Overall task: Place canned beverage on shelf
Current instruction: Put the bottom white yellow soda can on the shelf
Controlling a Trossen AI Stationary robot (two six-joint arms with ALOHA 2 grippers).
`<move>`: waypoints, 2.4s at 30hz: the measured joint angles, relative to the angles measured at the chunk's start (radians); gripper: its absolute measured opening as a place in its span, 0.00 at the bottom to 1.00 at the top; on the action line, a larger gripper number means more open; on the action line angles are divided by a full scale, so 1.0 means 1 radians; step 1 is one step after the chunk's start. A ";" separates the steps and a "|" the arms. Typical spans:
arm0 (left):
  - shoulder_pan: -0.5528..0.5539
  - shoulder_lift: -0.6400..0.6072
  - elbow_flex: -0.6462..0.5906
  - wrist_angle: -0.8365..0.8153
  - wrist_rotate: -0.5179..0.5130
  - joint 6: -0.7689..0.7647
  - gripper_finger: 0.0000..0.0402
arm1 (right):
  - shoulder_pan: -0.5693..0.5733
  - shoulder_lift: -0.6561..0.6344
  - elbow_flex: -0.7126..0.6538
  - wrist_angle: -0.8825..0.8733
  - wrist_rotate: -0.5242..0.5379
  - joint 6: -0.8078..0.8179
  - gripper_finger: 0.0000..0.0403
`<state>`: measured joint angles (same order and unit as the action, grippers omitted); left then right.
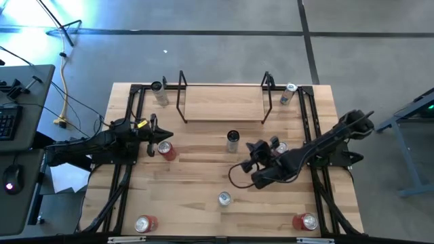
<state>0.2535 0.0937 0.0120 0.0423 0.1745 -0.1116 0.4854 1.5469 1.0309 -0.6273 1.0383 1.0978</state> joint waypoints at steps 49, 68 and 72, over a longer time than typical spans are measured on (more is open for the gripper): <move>0.000 0.000 0.000 -0.001 -0.002 -0.010 0.00 | -0.068 0.241 0.277 -0.119 -0.002 0.002 0.69; 0.000 0.000 0.000 -0.001 -0.002 -0.015 0.00 | -0.225 0.241 0.276 -0.082 -0.118 0.002 0.69; 0.000 0.000 0.000 -0.001 -0.001 -0.018 0.00 | -0.240 0.241 0.275 -0.063 -0.134 -0.003 0.69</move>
<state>0.2534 0.0937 0.0120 0.0414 0.1731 -0.1295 0.2454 1.7878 1.3064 -0.6904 0.9043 1.0946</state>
